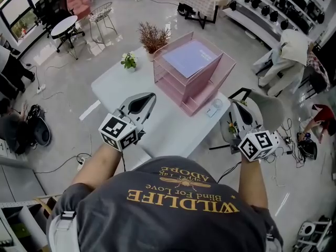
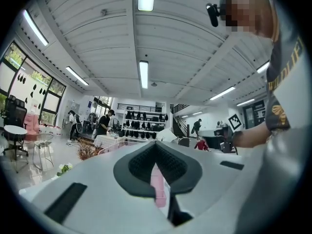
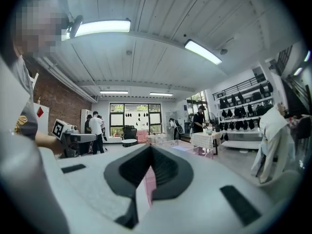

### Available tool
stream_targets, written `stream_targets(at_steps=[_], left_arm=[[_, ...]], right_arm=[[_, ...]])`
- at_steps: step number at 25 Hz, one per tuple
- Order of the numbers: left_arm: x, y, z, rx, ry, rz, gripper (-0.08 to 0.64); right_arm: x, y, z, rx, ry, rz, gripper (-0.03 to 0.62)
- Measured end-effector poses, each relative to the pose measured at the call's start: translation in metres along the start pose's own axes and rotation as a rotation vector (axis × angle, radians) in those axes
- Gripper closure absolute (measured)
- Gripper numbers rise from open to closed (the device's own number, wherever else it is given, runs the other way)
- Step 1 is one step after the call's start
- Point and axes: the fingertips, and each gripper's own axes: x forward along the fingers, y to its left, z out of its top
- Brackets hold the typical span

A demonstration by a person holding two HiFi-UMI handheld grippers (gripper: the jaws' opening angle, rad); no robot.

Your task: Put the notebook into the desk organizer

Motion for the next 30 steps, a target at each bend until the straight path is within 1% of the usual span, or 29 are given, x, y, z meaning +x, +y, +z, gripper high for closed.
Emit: stream_targets(at_steps=[7,16,30], left_arm=[[0.0006,-0.0040,-0.0038,0.022,0.011,-0.009,0.560],[0.0006,-0.0044,-0.0022,0.035,0.015,-0.014,0.560],[0.0041,-0.0010,-0.0027,0.033,0.025,-0.014,0.560]], right_arm=[[-0.0035,-0.0086,-0.0011,0.022,-0.007,-0.018,0.594],[-0.0016,-0.0055,0.0002,0.001,0.003,-0.015,0.594],[0.0036,-0.0074,0.0023,-0.017,0.014,-0.006,0.594]])
